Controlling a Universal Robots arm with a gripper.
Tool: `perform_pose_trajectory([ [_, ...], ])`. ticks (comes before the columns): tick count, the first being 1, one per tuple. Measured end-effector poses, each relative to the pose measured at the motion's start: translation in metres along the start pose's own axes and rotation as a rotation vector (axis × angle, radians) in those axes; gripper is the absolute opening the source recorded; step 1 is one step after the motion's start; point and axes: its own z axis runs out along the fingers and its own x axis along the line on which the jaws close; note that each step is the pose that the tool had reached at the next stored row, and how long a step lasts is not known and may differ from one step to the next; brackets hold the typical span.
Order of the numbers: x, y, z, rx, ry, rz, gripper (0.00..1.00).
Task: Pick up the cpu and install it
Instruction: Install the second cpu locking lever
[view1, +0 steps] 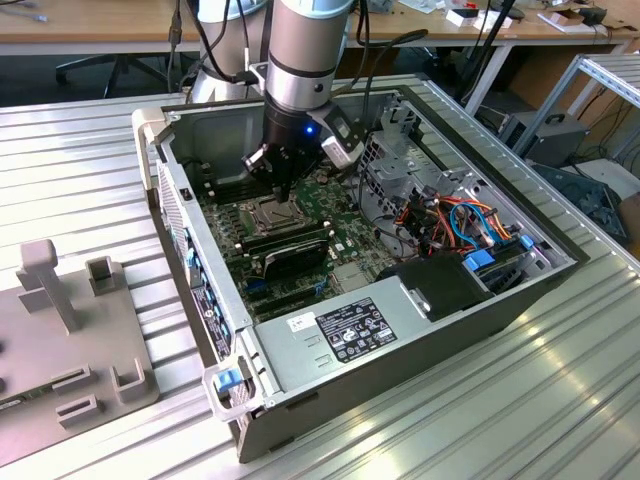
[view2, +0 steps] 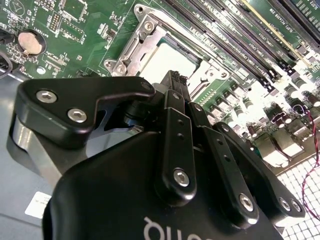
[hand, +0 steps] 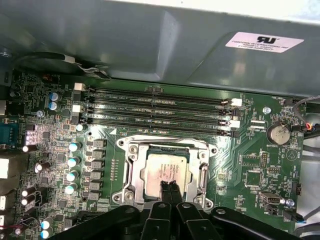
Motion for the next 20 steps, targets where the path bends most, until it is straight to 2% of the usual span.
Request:
perform_pose_trajectory([
  [9, 0.0002, -0.0023, -0.0003, 0.0001, 0.0001, 0.000, 0.11],
  [20, 0.0014, -0.0169, -0.0006, 0.0002, 0.0001, 0.000, 0.11],
])
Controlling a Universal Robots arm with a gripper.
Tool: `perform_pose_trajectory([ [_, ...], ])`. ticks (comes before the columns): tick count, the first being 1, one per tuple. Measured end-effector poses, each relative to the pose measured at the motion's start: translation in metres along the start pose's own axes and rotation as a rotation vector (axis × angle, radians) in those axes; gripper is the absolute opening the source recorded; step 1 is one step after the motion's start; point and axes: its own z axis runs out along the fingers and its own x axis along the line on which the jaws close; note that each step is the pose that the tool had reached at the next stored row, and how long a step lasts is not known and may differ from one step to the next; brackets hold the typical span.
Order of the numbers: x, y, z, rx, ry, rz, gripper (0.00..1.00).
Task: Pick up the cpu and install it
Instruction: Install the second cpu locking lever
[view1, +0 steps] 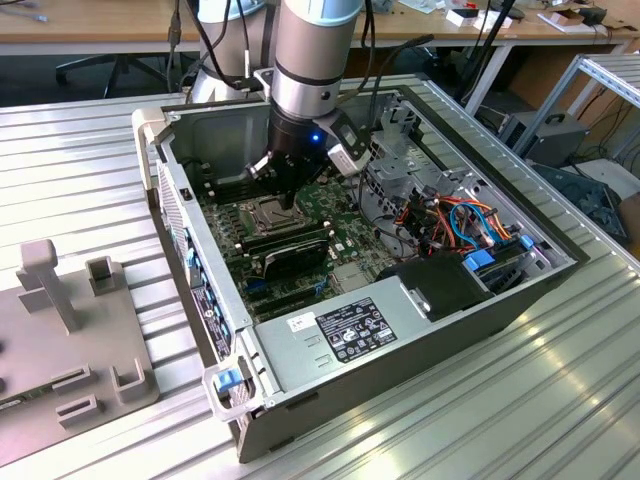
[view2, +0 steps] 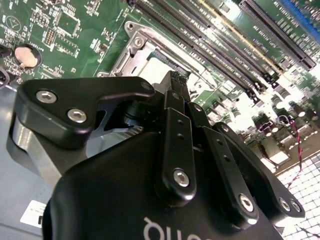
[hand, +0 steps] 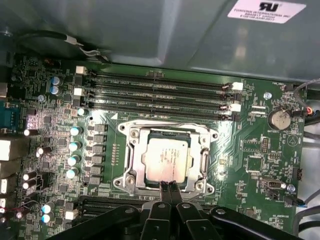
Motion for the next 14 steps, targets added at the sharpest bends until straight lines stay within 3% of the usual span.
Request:
perform_pose_trajectory([
  [8, 0.0008, -0.0096, -0.0002, 0.0000, 0.0000, 0.000, 0.11],
  [14, 0.0010, -0.0129, -0.0013, 0.0002, 0.0001, 0.000, 0.11],
])
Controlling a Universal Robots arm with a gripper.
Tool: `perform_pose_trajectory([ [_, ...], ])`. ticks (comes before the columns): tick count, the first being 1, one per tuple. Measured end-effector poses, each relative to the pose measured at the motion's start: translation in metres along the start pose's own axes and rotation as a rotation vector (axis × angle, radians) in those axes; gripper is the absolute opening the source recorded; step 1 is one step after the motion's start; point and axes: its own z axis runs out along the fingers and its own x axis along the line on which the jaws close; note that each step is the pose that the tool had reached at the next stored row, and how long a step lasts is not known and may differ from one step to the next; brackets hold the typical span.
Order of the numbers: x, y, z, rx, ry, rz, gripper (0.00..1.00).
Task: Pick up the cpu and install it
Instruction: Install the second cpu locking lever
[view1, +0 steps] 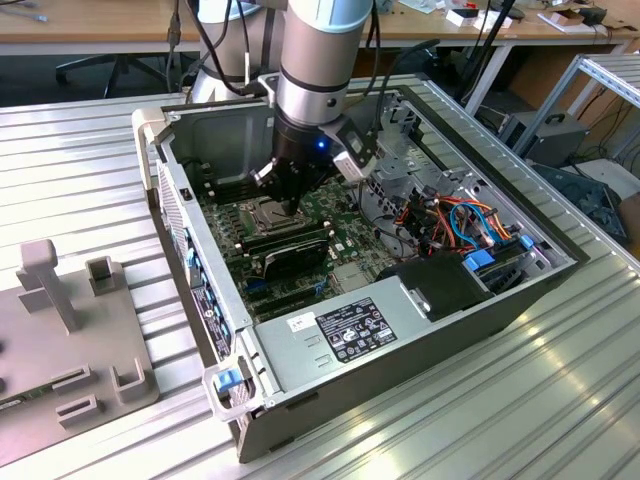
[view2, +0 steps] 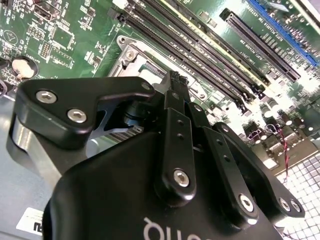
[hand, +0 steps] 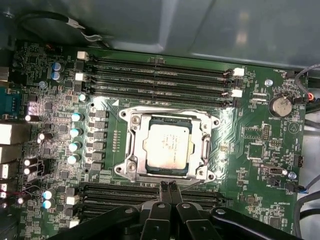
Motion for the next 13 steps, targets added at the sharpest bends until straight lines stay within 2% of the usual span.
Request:
perform_pose_trajectory([
  [4, 0.0001, -0.0023, -0.0044, -0.0002, -0.0001, 0.000, 0.11],
  [13, 0.0000, -0.0024, -0.0050, -0.0001, -0.0001, 0.000, 0.11],
])
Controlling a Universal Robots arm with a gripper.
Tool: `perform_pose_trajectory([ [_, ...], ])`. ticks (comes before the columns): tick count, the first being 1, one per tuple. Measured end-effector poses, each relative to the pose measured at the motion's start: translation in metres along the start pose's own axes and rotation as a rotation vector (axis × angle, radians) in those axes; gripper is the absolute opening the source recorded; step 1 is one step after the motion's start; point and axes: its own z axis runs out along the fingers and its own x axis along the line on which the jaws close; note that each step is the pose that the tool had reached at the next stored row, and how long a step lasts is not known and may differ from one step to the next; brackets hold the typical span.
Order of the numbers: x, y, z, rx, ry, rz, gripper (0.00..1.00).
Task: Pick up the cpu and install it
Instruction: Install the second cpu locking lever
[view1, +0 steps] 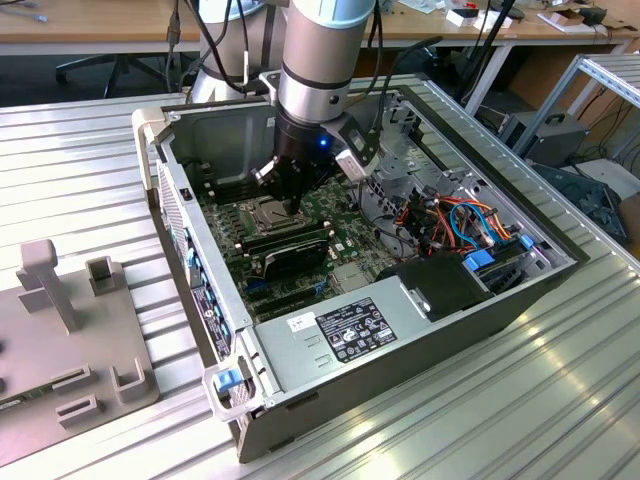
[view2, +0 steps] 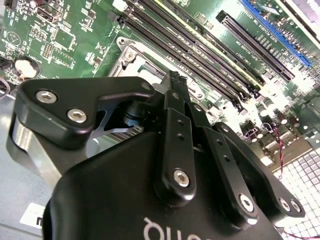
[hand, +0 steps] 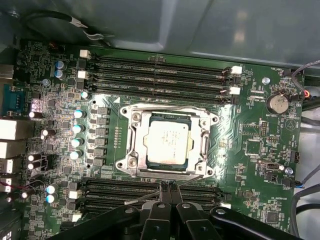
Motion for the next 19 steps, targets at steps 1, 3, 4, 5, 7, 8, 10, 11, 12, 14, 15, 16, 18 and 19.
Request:
perform_pose_trajectory([
  [1, 0.0001, 0.0000, 0.0000, 0.0000, 0.0000, 0.000, 0.11],
  [3, 0.0025, 0.0002, 0.0000, 0.0000, 0.0000, 0.000, 0.11],
  [4, 0.0038, 0.0003, 0.0000, 0.0001, 0.0000, 0.000, 0.11],
  [5, 0.0051, 0.0004, 0.0001, 0.0000, 0.0000, 0.000, 0.11],
  [7, 0.0060, 0.0005, 0.0001, 0.0000, 0.0000, 0.000, 0.11],
  [8, 0.0060, 0.0005, 0.0001, 0.0000, 0.0000, 0.000, 0.11],
  [10, 0.0082, 0.0006, 0.0000, 0.0000, 0.0001, 0.000, 0.11],
  [11, 0.0099, 0.0008, -0.0001, 0.0000, 0.0000, 0.000, 0.11],
  [12, 0.0126, 0.0010, -0.0001, 0.0000, 0.0000, 0.000, 0.11],
  [14, 0.0184, 0.0016, -0.0003, 0.0000, -0.0001, 0.000, 0.11],
  [15, 0.0197, 0.0017, -0.0002, 0.0000, 0.0000, 0.000, 0.11],
  [16, 0.0205, 0.0017, -0.0002, 0.0000, -0.0001, 0.001, 0.11],
  [18, 0.0225, 0.0019, 0.0002, 0.0000, -0.0001, 0.001, 0.11],
  [19, 0.0231, 0.0019, 0.0003, 0.0000, -0.0001, 0.001, 0.11],
])
